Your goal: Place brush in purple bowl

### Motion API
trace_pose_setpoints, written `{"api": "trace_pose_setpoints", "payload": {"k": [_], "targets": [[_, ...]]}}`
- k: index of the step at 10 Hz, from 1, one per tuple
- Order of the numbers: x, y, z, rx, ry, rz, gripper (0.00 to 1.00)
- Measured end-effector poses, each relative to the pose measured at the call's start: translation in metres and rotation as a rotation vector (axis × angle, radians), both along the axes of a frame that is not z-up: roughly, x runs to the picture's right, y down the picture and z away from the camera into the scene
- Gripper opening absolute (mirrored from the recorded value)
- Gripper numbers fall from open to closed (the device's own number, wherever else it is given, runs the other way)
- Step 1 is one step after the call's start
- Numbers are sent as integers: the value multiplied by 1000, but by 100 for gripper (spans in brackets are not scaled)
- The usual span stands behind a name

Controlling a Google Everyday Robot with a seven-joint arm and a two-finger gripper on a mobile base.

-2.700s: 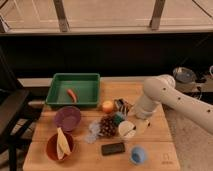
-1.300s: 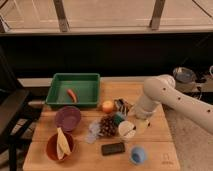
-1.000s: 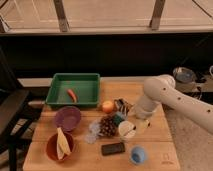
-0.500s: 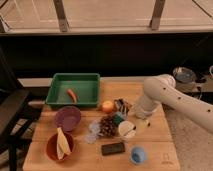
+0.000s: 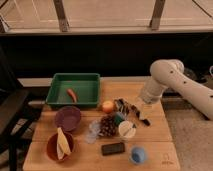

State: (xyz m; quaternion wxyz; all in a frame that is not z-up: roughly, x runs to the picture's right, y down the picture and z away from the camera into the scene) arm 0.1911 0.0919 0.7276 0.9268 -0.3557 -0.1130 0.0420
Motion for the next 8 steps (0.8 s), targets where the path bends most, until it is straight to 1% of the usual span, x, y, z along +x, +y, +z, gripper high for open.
{"api": "trace_pose_setpoints", "payload": {"k": [1,2,3,5,6,8], "targets": [[14,-16,8,-1,58,33,66],[25,-21,16,-9,98,60,66],[30,-20,21,-13,117,69,66],[35,-12,32,-23,150,77,66],[35,-5,42,-22,163,76,66],[35,18,65,-4,204,63,66]]}}
